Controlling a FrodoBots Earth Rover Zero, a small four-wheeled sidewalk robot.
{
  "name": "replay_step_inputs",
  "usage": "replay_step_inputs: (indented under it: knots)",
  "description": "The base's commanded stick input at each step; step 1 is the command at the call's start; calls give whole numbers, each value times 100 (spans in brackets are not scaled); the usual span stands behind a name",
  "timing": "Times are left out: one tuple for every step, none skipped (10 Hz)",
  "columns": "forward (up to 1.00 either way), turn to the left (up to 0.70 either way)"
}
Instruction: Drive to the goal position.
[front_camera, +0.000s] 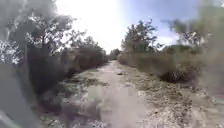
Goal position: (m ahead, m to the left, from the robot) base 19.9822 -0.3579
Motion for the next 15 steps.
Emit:
replay_step_inputs:
  knots:
    - [85, 9]
    - [85, 0]
    - [85, 0]
    - [85, 0]
    - [85, 0]
    - [85, 0]
    - [85, 0]
    - [85, 0]
    - [85, 0]
    - [85, 0]
    - [85, 0]
    - [85, 0]
    - [85, 0]
    - [85, 0]
    - [85, 0]
